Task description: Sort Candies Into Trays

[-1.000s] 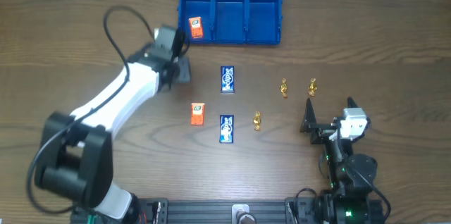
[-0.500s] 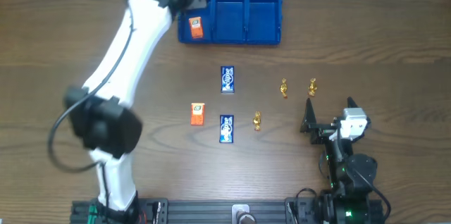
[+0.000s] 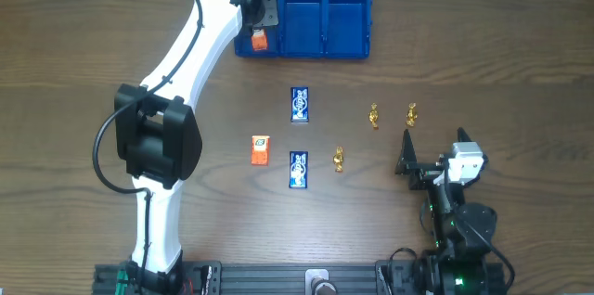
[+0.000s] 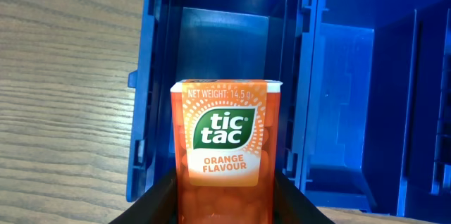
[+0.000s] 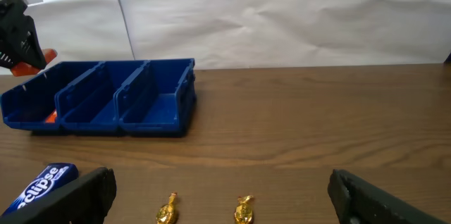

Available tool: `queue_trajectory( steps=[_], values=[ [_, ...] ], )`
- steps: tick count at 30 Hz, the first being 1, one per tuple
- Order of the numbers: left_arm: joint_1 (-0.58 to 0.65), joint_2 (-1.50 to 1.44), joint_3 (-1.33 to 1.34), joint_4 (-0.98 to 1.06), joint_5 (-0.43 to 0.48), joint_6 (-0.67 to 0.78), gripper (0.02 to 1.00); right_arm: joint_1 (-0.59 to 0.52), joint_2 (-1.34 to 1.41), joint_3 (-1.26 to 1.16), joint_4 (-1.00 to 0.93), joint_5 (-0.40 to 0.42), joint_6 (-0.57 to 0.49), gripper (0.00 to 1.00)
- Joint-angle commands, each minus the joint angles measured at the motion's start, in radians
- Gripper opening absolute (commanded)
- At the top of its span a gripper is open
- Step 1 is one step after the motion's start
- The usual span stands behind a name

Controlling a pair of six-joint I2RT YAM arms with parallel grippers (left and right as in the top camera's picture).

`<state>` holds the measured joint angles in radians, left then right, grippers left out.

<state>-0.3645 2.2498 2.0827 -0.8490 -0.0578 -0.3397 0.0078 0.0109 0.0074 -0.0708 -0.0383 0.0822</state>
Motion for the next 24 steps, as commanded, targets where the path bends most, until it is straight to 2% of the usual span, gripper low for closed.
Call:
queue_trajectory(
  steps=[1, 2, 4, 6, 11, 18, 24],
  values=[
    [0.007, -0.015, 0.023, -0.001, -0.02, 0.006, 0.568, -0.01, -0.006, 0.0, -0.01, -0.008, -0.012, 0.998],
    [0.007, -0.016, 0.023, 0.0, -0.024, 0.006, 0.698, -0.01, -0.006, 0.0, -0.01, -0.008, -0.012, 0.998],
    [0.006, -0.031, 0.023, -0.002, -0.031, 0.005, 0.875, -0.01, -0.006, 0.0, -0.01, -0.008, -0.012, 0.998],
    [0.0, -0.069, 0.021, -0.009, -0.043, -0.006, 0.945, -0.01, -0.006, 0.0, -0.01, -0.008, -0.012, 0.998],
    [-0.032, -0.263, -0.091, -0.002, -0.092, -0.043, 0.991, -0.01, -0.006, 0.0, -0.01, -0.008, -0.012, 0.998],
    [-0.186, -0.694, -0.63, 0.018, -0.094, -0.185, 1.0, -0.01, -0.006, 0.0, -0.01, -0.008, -0.012, 0.998],
    [-0.309, -0.801, -0.986, 0.065, -0.117, -0.341, 1.0, -0.01, -0.006, 0.0, -0.01, -0.008, -0.012, 0.998]
  ],
)
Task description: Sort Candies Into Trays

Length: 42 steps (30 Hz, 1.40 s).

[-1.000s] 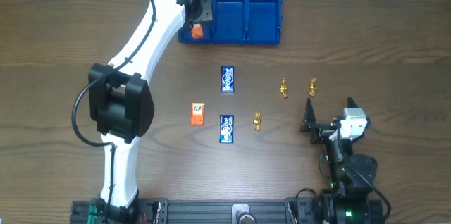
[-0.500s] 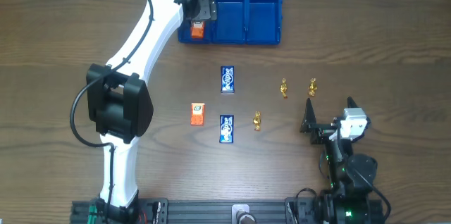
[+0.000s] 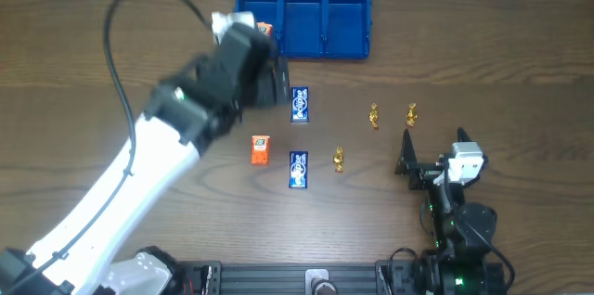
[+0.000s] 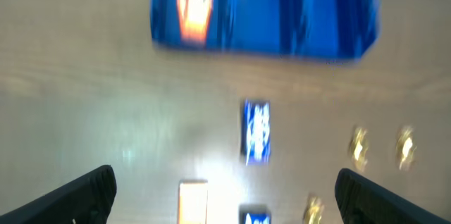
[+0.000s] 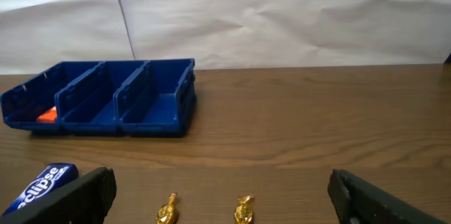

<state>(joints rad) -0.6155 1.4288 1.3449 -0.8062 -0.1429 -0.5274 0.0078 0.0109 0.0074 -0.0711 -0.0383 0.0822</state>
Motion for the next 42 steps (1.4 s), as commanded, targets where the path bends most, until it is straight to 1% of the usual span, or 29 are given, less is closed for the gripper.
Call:
queue_trajectory(
  steps=[1, 6, 11, 24, 32, 37, 42],
  values=[
    [-0.068, 0.021, -0.291, 0.034, -0.029, -0.174, 0.998, -0.01, -0.006, 0.0, -0.01, -0.008, -0.012, 0.998],
    [-0.086, 0.035, -0.457, 0.146, 0.036, -0.222, 1.0, -0.01, -0.006, 0.0, -0.01, -0.008, -0.012, 0.998],
    [-0.086, 0.041, -0.518, 0.19, 0.045, -0.22, 0.991, -0.01, -0.006, 0.0, -0.01, -0.008, -0.012, 0.998],
    [-0.085, 0.172, -0.502, 0.246, 0.042, -0.201, 0.961, -0.01, -0.006, 0.0, -0.01, -0.008, -0.012, 0.998],
    [-0.085, 0.235, -0.423, 0.238, 0.039, -0.103, 0.963, -0.01, -0.006, 0.0, -0.01, -0.008, -0.012, 0.998],
    [-0.086, 0.266, -0.41, 0.24, 0.044, -0.104, 0.956, -0.01, -0.006, 0.0, -0.01, -0.008, -0.012, 0.998],
    [-0.085, 0.284, -0.41, 0.243, 0.047, -0.103, 0.923, -0.01, -0.006, 0.0, -0.01, -0.008, -0.012, 0.998]
  ],
)
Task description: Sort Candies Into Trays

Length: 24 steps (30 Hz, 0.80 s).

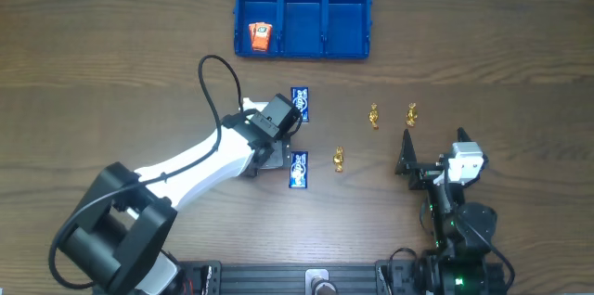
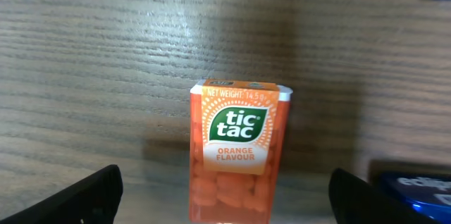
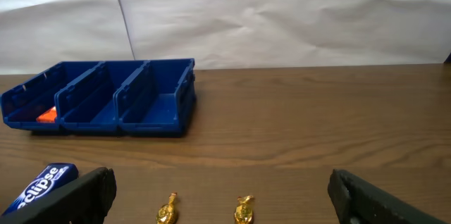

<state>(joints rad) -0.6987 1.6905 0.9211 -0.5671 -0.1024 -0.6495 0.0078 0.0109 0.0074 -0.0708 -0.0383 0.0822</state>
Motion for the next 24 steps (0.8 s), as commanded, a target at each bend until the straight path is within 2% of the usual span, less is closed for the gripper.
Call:
queue_trajectory(
  steps=[1, 6, 11, 24],
  values=[
    [-0.002, 0.024, 0.013, 0.005, 0.006, 0.022, 0.908, -0.01, -0.006, 0.0, -0.01, -0.008, -0.012, 0.998],
    [-0.002, 0.037, 0.013, 0.023, 0.006, 0.022, 0.851, -0.01, -0.006, 0.0, -0.01, -0.008, -0.012, 0.998],
    [-0.002, 0.042, 0.013, 0.03, 0.008, 0.022, 0.717, -0.01, -0.006, 0.0, -0.01, -0.008, -0.012, 0.998],
    [-0.001, 0.049, 0.013, 0.048, 0.023, 0.021, 0.649, -0.01, -0.006, 0.0, -0.01, -0.008, -0.012, 0.998]
  ],
)
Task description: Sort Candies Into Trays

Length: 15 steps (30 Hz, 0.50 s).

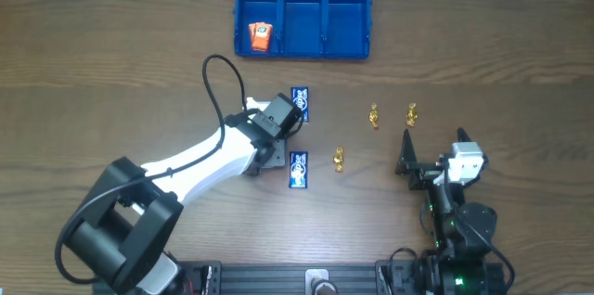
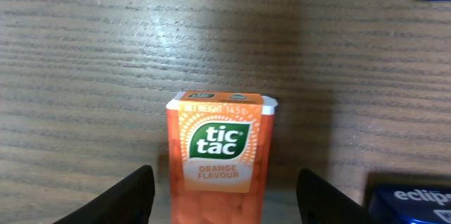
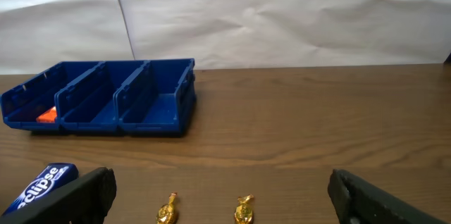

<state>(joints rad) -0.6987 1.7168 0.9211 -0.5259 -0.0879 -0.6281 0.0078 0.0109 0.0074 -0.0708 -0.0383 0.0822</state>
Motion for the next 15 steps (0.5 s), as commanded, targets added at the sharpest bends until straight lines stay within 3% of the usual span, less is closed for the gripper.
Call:
queue_trajectory(
  steps=[1, 10, 15],
  values=[
    [-0.001, 0.024, 0.013, 0.008, 0.01, 0.0, 0.649, -0.01, -0.006, 0.0, -0.01, -0.008, -0.012, 0.998],
    [0.027, 0.025, 0.013, 0.008, 0.039, -0.015, 0.647, -0.01, -0.006, 0.0, -0.01, -0.008, -0.012, 0.998],
    [0.039, 0.025, 0.013, 0.008, 0.055, -0.014, 0.581, -0.01, -0.006, 0.0, -0.01, -0.008, -0.012, 0.998]
  ],
)
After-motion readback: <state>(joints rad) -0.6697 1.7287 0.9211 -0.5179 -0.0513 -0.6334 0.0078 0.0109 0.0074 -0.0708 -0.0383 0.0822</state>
